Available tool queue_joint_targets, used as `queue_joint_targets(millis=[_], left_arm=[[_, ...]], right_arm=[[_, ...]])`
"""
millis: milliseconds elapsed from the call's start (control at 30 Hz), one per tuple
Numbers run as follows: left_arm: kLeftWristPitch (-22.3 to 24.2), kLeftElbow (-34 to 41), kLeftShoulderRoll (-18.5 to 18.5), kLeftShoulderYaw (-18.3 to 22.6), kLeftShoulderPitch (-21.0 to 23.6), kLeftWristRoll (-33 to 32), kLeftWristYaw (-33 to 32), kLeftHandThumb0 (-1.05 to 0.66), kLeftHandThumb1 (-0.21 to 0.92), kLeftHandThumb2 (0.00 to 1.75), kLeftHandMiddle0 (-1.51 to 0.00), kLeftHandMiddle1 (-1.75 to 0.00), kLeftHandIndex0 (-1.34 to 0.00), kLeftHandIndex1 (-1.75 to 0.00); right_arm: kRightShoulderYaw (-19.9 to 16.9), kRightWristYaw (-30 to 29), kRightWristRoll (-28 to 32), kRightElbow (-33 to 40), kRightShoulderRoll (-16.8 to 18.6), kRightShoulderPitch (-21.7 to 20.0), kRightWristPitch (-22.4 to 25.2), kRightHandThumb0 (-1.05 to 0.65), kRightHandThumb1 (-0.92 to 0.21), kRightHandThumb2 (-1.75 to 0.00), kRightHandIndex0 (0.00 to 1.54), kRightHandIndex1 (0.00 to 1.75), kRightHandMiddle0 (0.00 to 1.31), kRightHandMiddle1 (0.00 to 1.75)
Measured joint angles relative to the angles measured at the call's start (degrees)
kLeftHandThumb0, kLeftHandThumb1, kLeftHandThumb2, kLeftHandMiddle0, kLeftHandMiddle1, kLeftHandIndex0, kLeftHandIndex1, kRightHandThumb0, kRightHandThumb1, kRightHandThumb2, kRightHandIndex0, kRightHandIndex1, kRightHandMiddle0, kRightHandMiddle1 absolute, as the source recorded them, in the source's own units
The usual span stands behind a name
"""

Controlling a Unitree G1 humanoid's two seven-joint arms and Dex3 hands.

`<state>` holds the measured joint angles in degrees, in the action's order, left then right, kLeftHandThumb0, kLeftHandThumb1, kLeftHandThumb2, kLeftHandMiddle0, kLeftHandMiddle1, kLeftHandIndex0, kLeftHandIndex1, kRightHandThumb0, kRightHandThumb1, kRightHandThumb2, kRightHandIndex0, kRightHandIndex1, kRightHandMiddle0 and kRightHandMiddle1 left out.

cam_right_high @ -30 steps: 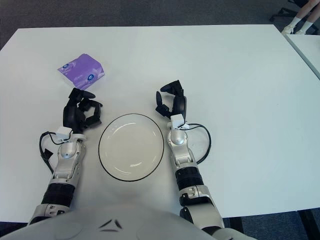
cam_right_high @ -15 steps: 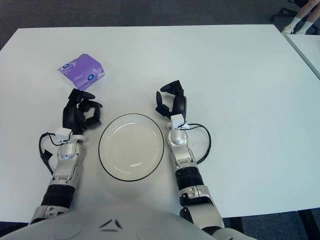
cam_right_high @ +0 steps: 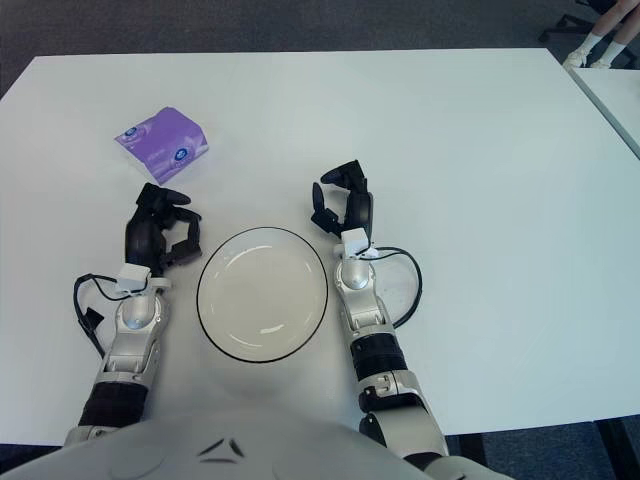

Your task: Put the tissue paper into the plate.

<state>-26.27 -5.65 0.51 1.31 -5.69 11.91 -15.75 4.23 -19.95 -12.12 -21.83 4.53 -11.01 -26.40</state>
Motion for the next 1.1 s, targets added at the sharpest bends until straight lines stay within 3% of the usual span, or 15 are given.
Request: queue_joint_targets(millis=[167, 200, 267, 300, 367, 433, 500, 567, 733, 967, 1100], left_arm=[[0.89, 2.86, 0.91, -0.37, -2.77, 3.01, -2.36, -0.01, 0.45, 1.07, -0.65, -1.45, -0.33, -1.75], [1.00, 3.52, 1.13, -0.48, -3.32, 3.54, -2.79, -0.01, 0.59, 0.89, -0.55, -1.44, -0.28, -1.75], [1.09, 4.74, 1.56, -0.70, -4.40, 4.60, -3.68, 0.00, 0.75, 0.69, -0.43, -1.45, -0.23, -1.75], [1.10, 5.15, 1.71, -0.78, -4.86, 4.95, -3.94, 0.00, 0.78, 0.64, -0.40, -1.46, -0.22, -1.75], [1.09, 5.85, 1.88, -1.10, -5.79, 5.90, -4.52, -0.17, 0.86, 0.57, -0.20, -1.42, -0.19, -1.75], [0.93, 6.38, 1.83, -1.45, -6.31, 6.78, -4.78, -0.26, 0.89, 0.55, -0.10, -1.30, -0.18, -1.75], [0.59, 6.69, 1.63, -1.68, -6.62, 7.35, -4.79, -0.41, 0.79, 0.83, -0.04, -1.12, -0.07, -1.42], [0.35, 7.02, 1.31, -1.98, -6.89, 8.06, -4.77, -0.55, 0.77, 0.86, -0.02, -0.94, -0.04, -1.25], [0.05, 7.49, -0.47, -2.22, -7.39, 12.42, -5.43, -0.77, 0.81, 0.74, 0.00, -0.63, -0.01, -0.93], [-0.50, 6.48, -3.74, -1.26, -5.75, 20.12, -10.77, -0.99, 0.91, 0.60, 0.00, -0.10, 0.00, -0.28], [-0.28, 6.31, -5.36, -0.72, -3.03, 22.52, -12.27, -1.04, 0.92, 0.59, 0.00, -0.02, 0.00, -0.06]], right_arm=[[-0.04, -0.05, -0.13, 0.03, -0.02, 0.00, 0.34, -0.38, -0.73, -0.80, 0.47, 1.38, 0.31, 1.75], [-0.04, -0.10, -0.15, 0.05, -0.02, 0.00, 0.48, -0.38, -0.73, -0.80, 0.48, 1.38, 0.30, 1.75], [-0.04, -0.23, -0.22, 0.07, -0.02, 0.00, 0.68, -0.37, -0.73, -0.79, 0.48, 1.38, 0.30, 1.75], [-0.04, -0.30, -0.25, 0.07, -0.02, 0.00, 0.76, -0.37, -0.73, -0.79, 0.48, 1.38, 0.30, 1.75], [-0.03, -0.47, -0.27, 0.08, -0.03, 0.00, 0.90, -0.38, -0.73, -0.80, 0.48, 1.39, 0.30, 1.75], [-0.02, -0.49, -0.27, 0.08, -0.03, 0.00, 0.91, -0.38, -0.73, -0.80, 0.48, 1.39, 0.31, 1.75], [-0.02, -0.48, -0.26, 0.08, -0.02, 0.00, 0.91, -0.37, -0.74, -0.78, 0.48, 1.39, 0.30, 1.75], [-0.02, -0.44, -0.24, 0.08, -0.02, -0.01, 0.89, -0.37, -0.74, -0.78, 0.47, 1.38, 0.30, 1.75], [-0.08, -0.17, -0.09, 0.07, 0.05, -0.01, 0.87, -0.37, -0.77, -0.75, 0.46, 1.38, 0.28, 1.75], [-0.29, 0.20, 0.18, 0.06, 0.25, -0.02, 0.86, -0.37, -0.76, -0.75, 0.46, 1.39, 0.29, 1.75], [-0.36, 0.36, 0.28, 0.04, 0.29, -0.03, 0.66, -0.37, -0.77, -0.74, 0.46, 1.39, 0.28, 1.75]])
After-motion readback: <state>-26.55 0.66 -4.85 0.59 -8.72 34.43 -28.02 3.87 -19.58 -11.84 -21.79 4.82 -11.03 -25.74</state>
